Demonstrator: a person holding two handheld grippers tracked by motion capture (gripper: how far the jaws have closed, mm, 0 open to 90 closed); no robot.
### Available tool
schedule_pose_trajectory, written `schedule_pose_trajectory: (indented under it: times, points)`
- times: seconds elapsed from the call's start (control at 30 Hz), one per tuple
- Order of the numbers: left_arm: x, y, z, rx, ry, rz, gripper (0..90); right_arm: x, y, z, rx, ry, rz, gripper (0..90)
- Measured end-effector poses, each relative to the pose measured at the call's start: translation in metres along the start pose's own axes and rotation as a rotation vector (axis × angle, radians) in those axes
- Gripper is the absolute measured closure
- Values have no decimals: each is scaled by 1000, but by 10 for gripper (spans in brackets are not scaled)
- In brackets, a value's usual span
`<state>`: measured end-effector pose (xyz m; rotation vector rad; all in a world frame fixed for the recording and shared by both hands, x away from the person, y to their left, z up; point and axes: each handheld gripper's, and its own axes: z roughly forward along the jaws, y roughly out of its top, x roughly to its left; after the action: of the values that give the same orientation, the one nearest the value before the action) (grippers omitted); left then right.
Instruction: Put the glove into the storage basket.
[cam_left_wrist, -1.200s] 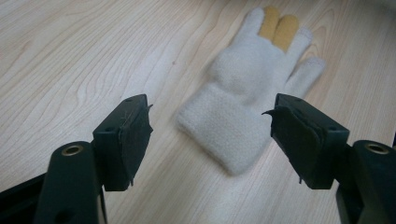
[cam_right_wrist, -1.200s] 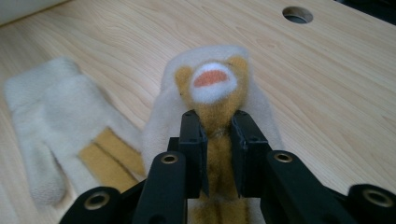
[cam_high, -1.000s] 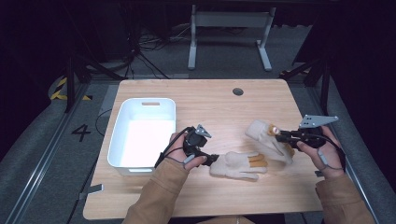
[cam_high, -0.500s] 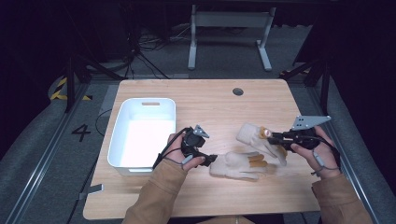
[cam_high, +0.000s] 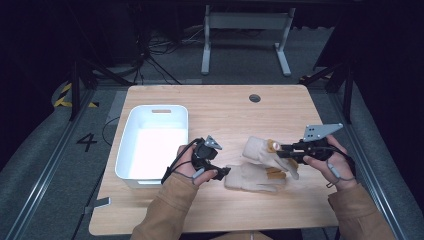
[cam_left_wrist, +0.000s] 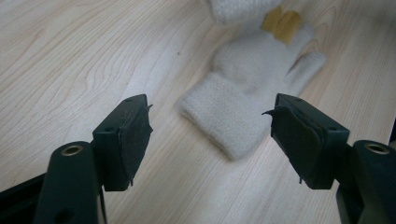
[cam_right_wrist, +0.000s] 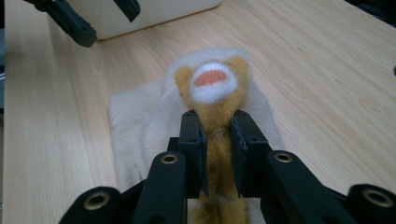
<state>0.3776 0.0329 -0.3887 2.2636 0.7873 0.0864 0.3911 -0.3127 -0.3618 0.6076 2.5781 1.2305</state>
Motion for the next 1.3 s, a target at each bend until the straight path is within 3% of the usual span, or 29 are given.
schedule_pose_trajectory:
  times: [0.73, 1.3]
  points:
    - [-1, 0, 0, 0, -1, 5, 292, 21, 8, 23, 35, 121, -90, 766]
    - [-2, 0, 3, 10, -2, 10, 291, 29, 7, 37, 66, 178, -136, 764]
